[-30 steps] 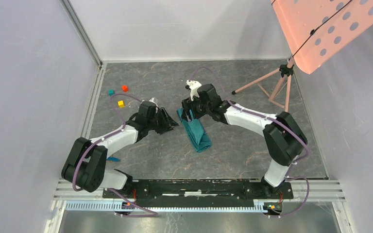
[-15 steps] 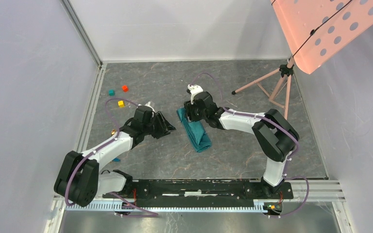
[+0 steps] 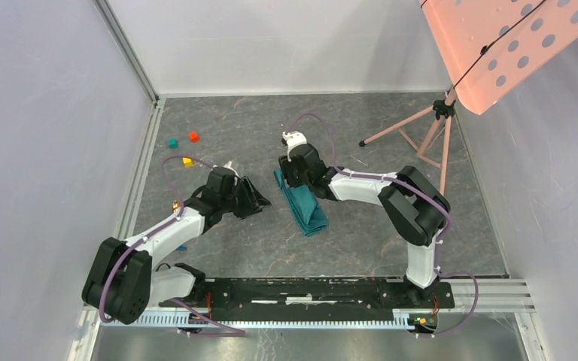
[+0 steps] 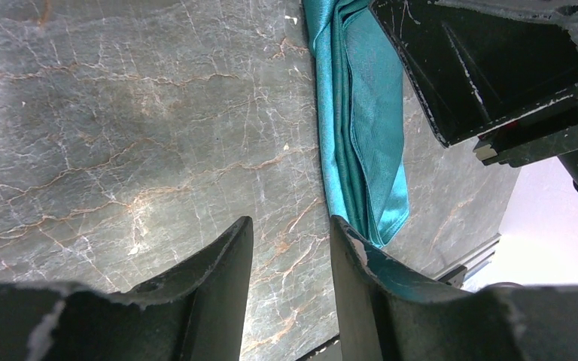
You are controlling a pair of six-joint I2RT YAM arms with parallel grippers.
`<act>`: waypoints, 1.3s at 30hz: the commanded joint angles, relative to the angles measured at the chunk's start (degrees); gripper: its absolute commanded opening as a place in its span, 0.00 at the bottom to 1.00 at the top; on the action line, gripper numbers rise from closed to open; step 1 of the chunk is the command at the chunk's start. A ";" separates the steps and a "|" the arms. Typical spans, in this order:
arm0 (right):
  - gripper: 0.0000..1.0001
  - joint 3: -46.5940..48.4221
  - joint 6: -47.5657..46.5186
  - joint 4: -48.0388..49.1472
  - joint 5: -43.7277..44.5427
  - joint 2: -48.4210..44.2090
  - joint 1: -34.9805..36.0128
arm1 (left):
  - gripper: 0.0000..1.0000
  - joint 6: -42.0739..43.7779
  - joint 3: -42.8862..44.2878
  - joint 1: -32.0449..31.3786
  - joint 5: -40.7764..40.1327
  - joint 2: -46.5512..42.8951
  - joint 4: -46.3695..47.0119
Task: Fold the napkin into a case and place the utensils inside
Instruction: Pick up the top corner of the smaller rectangle folded napkin.
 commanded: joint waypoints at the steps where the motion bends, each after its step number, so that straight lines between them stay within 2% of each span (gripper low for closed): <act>1: 0.47 2.88 0.66 1.27 2.46 1.19 0.48 | 0.50 0.98 0.24 0.26 -0.09 -2.02 -0.16; 11: 0.41 4.10 0.32 1.06 4.25 2.83 1.42 | 0.51 1.45 0.41 0.36 -0.46 -2.08 -0.50; 15: 0.30 4.05 0.21 1.44 4.67 2.97 1.46 | 0.53 2.22 0.65 0.34 -1.69 -2.63 -1.65; 21: 0.00 4.10 -0.03 2.05 4.06 2.72 1.46 | 0.57 3.61 2.06 0.36 -2.99 -1.83 -2.50; 31: 0.00 4.43 -1.21 -0.69 -1.04 0.31 0.65 | 0.59 6.91 11.19 0.42 -4.84 4.12 -3.43; 35: 0.11 5.42 -1.65 -0.93 -3.34 1.65 0.54 | 0.59 6.91 11.77 0.51 -5.18 3.65 -4.08; 39: 0.27 4.27 -2.08 0.20 -3.66 0.83 0.66 | 0.58 7.26 10.23 0.66 -5.63 2.41 -4.95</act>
